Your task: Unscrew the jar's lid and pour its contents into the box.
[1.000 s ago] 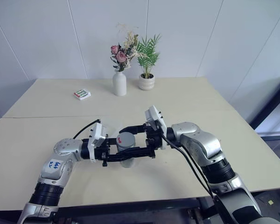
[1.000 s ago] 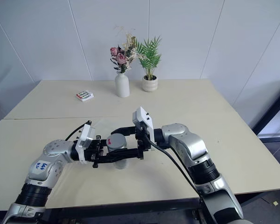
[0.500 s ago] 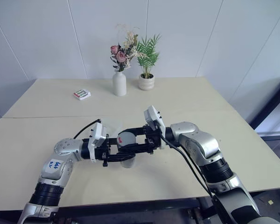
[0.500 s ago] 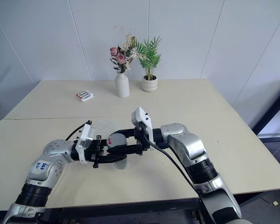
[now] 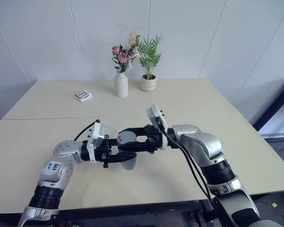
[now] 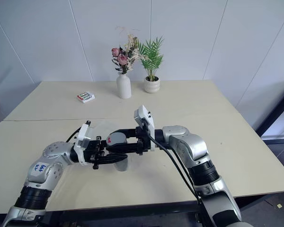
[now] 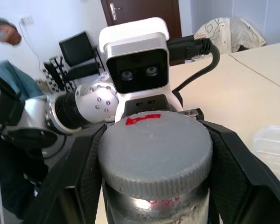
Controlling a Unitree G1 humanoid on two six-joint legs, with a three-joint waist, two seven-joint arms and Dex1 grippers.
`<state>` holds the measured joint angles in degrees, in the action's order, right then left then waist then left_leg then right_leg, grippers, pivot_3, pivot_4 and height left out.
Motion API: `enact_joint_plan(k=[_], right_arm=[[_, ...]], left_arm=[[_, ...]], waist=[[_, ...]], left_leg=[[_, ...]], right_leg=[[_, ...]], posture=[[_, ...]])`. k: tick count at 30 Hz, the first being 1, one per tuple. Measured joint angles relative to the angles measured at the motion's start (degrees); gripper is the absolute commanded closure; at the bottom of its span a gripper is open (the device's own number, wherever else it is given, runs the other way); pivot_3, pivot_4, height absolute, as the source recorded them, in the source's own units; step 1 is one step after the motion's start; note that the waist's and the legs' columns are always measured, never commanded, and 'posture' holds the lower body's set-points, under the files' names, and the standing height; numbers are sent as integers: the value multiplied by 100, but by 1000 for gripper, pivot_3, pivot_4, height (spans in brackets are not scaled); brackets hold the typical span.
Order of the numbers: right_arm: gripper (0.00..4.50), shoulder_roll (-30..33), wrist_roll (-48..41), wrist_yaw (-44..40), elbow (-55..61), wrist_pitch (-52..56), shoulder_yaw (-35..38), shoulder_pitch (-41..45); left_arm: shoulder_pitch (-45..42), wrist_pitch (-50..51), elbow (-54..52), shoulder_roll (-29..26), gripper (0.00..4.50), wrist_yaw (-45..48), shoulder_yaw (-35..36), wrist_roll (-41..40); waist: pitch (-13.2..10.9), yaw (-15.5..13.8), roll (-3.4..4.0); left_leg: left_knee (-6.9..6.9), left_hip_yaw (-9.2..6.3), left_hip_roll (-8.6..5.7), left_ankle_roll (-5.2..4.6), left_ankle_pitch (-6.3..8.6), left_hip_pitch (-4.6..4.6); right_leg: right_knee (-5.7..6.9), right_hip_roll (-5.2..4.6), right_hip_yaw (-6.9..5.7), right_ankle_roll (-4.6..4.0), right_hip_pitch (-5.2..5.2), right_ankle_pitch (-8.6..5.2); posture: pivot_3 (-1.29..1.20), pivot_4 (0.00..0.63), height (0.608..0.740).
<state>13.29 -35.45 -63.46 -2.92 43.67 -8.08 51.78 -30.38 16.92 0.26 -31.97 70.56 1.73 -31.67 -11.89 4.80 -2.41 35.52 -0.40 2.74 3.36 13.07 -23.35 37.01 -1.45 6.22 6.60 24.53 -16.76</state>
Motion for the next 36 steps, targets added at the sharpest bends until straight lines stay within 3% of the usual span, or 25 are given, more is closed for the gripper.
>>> enact_joint_plan(k=[9, 20, 28, 33, 36], right_arm=[[1869, -19, -522, 66, 59, 220, 498, 323], [1869, 225, 28, 72, -15, -730, 411, 273], [1869, 1455, 914, 594, -1057, -2001, 1220, -588], [1869, 1612, 1230, 820, -1817, -2617, 1474, -1050], [1869, 1611, 1507, 1389, -2743, -3313, 1780, -1196]], left_arm=[[257, -109, -145, -151, 2396, 15, -235, 255], [256, -107, -151, -168, 2396, 6, -233, 259], [357, -64, -206, -220, 2396, -194, -19, 248], [406, 55, -348, -239, 2396, -337, 56, 210], [481, 139, -465, -259, 2396, -447, 175, 151]], waist=[[-3, -1, 6], [-3, -2, 6], [-3, -70, 5], [-3, 36, 6], [-3, 17, 6]], left_leg=[[-2, 4, 0, 0, 0, 1], [-6, 7, 0, -1, 1, 1], [-14, 14, -1, -4, 2, -2], [-27, 28, -1, -4, 2, 11], [-25, 28, -1, -4, 1, 14]], right_leg=[[-3, 1, 1, -1, 1, 0], [-9, 0, 4, 0, 2, 0], [-27, -1, 9, 1, 0, 0], [-21, 2, 25, 3, 3, -1], [-18, 2, 26, 3, 0, 0]], posture=[[0, 150, 740], [0, 150, 740], [0, 150, 740], [0, 150, 740], [0, 150, 740]])
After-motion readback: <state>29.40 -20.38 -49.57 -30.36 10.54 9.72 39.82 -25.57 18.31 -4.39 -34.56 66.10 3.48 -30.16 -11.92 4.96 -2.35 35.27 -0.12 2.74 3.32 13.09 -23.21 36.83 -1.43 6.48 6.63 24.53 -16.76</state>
